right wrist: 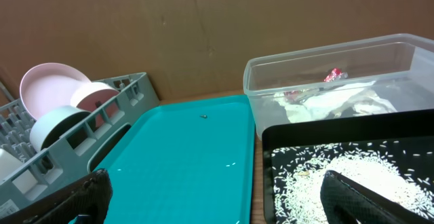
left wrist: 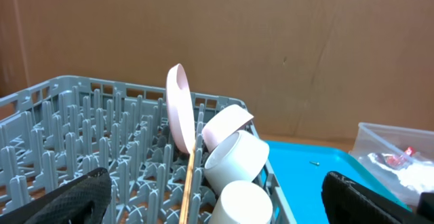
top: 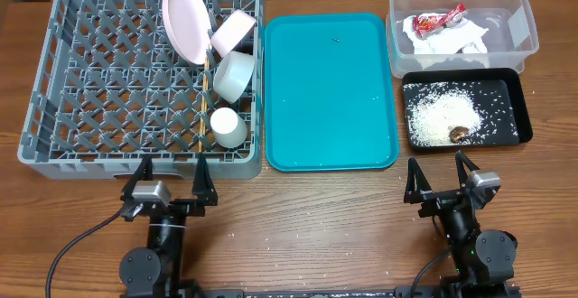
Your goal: Sort waste into correct bins and load items into the dishwasher
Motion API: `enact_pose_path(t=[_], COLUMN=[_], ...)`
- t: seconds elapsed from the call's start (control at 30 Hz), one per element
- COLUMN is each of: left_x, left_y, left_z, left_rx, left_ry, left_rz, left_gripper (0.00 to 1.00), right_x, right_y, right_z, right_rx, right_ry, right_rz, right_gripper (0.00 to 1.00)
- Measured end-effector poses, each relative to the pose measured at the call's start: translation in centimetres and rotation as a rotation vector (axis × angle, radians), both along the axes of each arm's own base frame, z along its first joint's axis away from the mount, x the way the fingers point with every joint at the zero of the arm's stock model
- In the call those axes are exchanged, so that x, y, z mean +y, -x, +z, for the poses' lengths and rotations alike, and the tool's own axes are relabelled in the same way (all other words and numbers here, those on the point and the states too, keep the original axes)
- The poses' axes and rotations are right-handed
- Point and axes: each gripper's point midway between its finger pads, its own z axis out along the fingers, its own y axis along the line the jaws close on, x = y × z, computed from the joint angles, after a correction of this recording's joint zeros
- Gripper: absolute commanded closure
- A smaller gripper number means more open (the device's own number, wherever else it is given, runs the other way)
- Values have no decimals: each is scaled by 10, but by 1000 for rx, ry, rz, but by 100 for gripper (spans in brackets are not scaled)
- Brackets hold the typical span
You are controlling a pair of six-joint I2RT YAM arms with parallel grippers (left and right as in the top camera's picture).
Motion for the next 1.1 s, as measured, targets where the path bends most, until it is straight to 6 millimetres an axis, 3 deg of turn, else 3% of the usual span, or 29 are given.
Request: enact_pose_path(t=[0.4,1.1], left_x=[6,11], left_y=[-5,-5], left_z=[-60,-61], left_rx=[181,183], left_ry=[6,4], left_rz=[33,60], left_gripper=[0,0], right_x=[0,0], right_y=[0,0], right_z=[0,0], right_rx=[0,0], right_ry=[0,0], right_rz=[0,0], right_gripper=[0,0])
